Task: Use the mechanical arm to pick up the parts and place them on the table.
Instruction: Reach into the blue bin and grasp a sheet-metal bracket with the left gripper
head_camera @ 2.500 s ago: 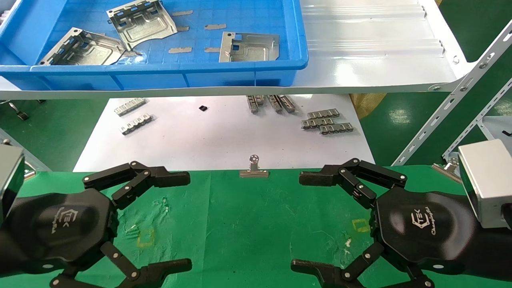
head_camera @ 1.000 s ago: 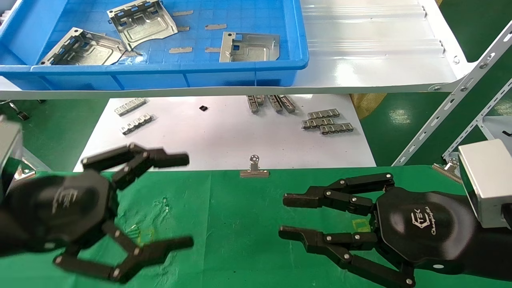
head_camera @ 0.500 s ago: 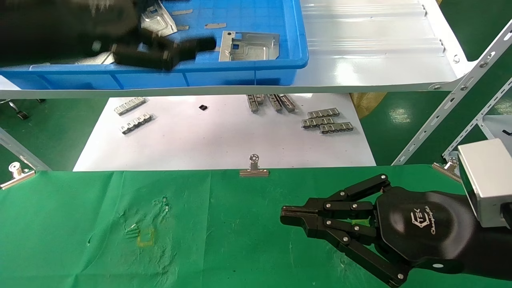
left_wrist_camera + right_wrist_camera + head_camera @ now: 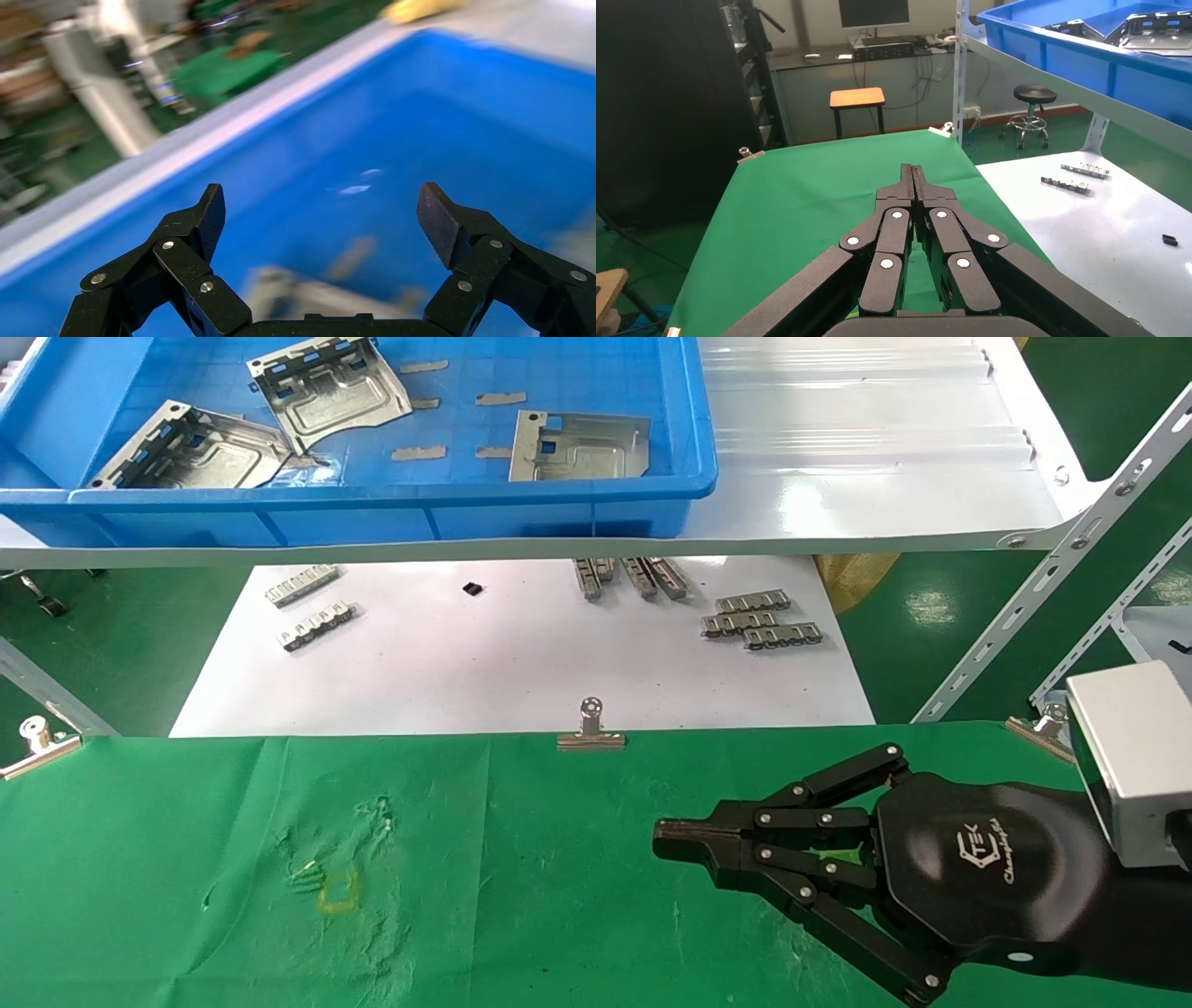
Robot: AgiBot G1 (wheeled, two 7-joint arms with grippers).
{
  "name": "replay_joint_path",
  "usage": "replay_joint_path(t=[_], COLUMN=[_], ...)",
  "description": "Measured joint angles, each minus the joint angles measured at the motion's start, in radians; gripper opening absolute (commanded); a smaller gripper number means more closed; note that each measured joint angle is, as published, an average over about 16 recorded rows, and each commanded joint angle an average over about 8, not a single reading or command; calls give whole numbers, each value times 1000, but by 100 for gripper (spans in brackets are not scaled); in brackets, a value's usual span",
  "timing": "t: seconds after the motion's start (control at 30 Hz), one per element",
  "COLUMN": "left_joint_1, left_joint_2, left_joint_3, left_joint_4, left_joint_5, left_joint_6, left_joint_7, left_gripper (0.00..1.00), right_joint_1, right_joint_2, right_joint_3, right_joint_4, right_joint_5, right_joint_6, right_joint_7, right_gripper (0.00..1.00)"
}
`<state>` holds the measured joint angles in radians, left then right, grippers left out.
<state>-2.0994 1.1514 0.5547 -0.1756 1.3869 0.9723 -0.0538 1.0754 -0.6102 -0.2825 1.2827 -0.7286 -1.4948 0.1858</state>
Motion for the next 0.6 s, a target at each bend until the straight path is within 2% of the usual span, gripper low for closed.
replay_joint_path(t=[0.23,0.27,0.3,0.6], left_joint_1=[-39,-41,-44,-53], left_joint_2=[30,31,31,23], left_joint_3=[38,43,48,73], left_joint_4=[104,113,122,170], left_joint_5=[67,74,81,118], left_joint_6=[-99,-103,-106,-121], left_joint_7=[19,20,20,13], left_gripper=[11,2,0,0], right_joint_1=[0,0,0,0], right_joint_2=[0,0,0,1], right_joint_3=[-1,-1,-1,-1], right_joint_4=[0,0,0,0], right_joint_5=[0,0,0,1], right_joint_6=[0,0,0,1], right_joint_7=[0,0,0,-1], right_gripper=[0,0,0,0])
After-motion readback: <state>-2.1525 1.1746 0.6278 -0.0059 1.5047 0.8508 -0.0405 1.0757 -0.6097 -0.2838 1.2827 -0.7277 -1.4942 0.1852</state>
